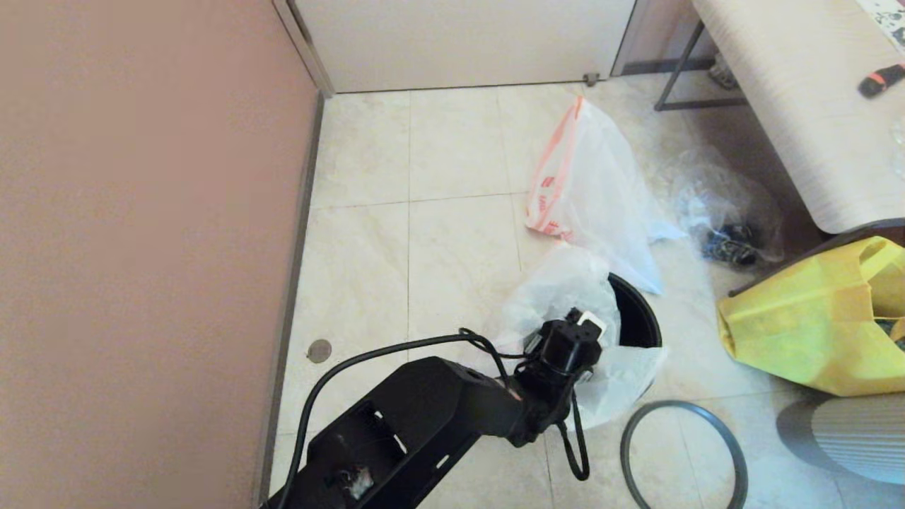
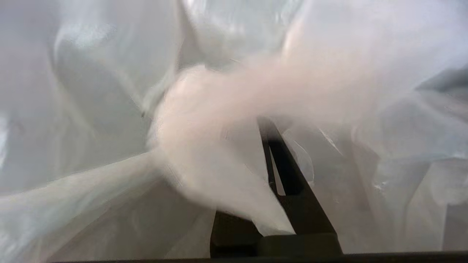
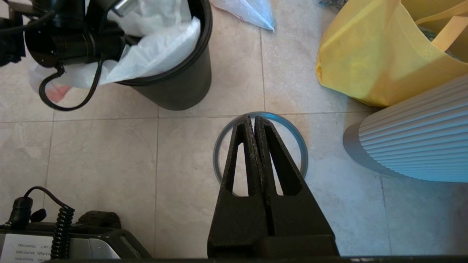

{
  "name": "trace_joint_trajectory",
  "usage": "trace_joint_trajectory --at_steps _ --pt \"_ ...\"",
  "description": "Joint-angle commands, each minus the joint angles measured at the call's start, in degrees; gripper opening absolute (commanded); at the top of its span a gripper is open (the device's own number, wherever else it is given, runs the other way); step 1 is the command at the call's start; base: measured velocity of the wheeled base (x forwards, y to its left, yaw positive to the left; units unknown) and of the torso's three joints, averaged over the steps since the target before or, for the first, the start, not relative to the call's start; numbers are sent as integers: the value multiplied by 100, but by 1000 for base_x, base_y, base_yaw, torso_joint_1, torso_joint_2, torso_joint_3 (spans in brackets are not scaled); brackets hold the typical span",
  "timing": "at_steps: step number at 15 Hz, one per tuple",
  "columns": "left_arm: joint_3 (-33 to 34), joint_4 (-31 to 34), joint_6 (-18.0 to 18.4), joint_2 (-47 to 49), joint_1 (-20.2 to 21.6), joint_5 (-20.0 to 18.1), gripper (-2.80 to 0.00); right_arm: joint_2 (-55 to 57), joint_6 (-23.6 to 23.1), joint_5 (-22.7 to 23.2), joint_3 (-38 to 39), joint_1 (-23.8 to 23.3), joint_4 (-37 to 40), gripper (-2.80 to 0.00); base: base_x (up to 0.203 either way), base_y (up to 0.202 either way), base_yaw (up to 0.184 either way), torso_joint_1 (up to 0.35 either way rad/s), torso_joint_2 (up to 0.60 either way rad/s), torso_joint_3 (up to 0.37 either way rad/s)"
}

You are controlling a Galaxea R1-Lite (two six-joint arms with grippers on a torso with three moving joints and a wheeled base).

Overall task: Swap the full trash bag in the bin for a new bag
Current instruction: Put the new garbage bag on the trash can

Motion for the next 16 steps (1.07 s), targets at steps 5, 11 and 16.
trace_joint_trajectory --at_steps 5,11,16 --pt "3 -44 36 -73 -107 2 -280 9 -9 5 0 2 1 -280 0 0 0 0 0 0" --pt "-6 -194 228 -101 -149 -32 0 9 -6 5 0 2 1 -280 0 0 0 0 0 0" --pt "14 -697 106 -436 -215 29 0 9 -1 5 0 2 1 -280 0 0 0 0 0 0"
